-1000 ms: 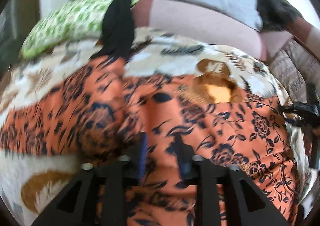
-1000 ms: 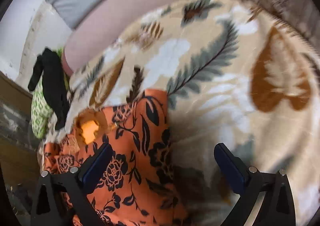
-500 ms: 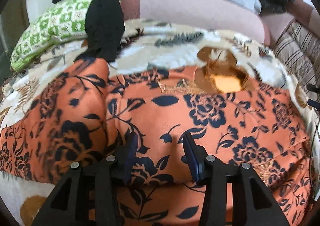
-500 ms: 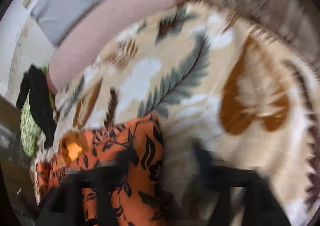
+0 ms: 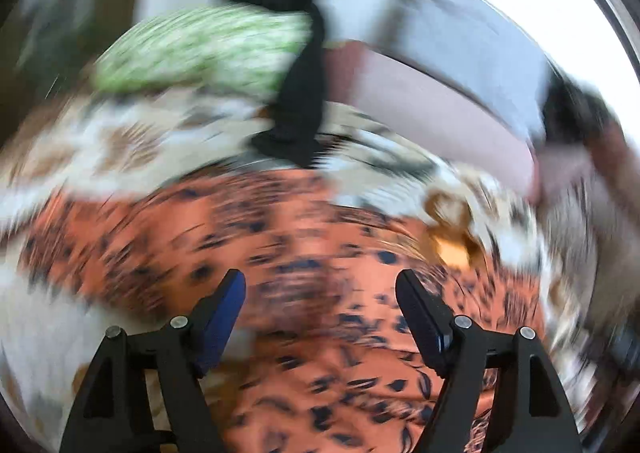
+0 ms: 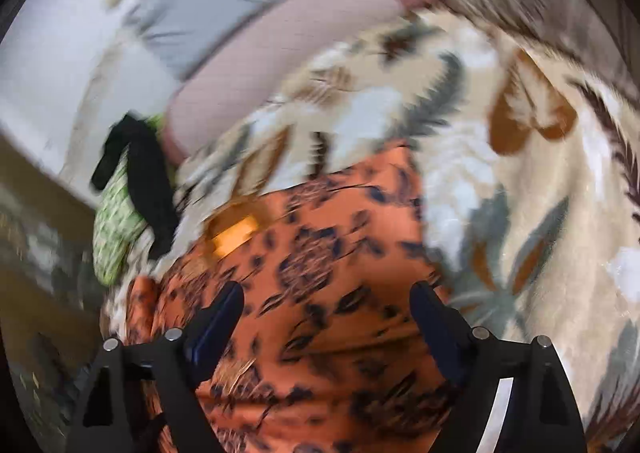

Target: Fold small clothes

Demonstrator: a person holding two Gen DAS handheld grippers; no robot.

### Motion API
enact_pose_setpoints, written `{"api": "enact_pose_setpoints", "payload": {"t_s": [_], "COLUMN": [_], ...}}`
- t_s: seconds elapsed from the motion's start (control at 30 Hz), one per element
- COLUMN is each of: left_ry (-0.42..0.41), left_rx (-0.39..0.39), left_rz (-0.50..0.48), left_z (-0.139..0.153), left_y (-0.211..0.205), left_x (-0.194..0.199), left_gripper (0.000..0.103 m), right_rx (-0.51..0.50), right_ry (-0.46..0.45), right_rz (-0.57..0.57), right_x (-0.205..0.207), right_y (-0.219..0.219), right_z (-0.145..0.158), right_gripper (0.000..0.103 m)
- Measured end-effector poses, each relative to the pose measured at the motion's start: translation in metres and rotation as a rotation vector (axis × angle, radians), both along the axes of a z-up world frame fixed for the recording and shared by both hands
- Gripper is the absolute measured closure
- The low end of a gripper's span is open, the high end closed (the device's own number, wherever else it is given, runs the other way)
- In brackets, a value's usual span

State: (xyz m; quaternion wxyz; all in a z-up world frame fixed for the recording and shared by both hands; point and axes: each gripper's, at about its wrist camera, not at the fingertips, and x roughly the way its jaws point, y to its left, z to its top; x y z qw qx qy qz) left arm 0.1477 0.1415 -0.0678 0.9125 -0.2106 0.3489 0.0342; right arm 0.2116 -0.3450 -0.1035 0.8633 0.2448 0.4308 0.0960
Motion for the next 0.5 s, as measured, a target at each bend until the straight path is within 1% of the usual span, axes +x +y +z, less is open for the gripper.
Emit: {"api": "enact_pose_setpoints", "payload": {"t_s": [0.1,0.13,0.2,0.23,0.3,0.4,0.5], "left_ry": [0.033,0.037,0.034,0.031,0.024,-0.004,-0.014], "left_rx": [-0.251,-0.36,-0.507,-0.555,-0.591,-0.64,-0.64], "left_rz": [0.206,0.291,0.389,0.436,0.501,0.501,0.53], "left_z": [-0.026,-0.039,-0.059,-0.068,-0.079,-0.088,-0.085], "left_y": [0.084,0.116,0.156,0.173,0.193,0.207,0.21], "left_x": [-0.022,-0.031,-0.044,-0.05,-0.059,-0.063,-0.062], "left_gripper": [0.025,0.026,0.026,0.026,0.026,0.026,0.026], "right_rx": [-0.047,-0.053,-0.05,-0.048,-0.069,-0.081,-0.077], "right_ry": [0.0,0.008,0.036,0.05,0.067,0.081,0.078], "right_rz": [0.048,0.06,0.072,0.077,0.081,0.072,0.06], "right_x": [-0.029,-0.039,-0.06,-0.066,-0.072,-0.077,-0.075], "right_y": [0.022,0.027,0.03,0.033,0.037,0.034,0.033], "right_z": [-0.006,-0.011,-0.021,-0.025,-0.028,-0.028,-0.022], "right_gripper": [0.016,0.016,0.016,0.016,0.016,0.016,0.016]}}
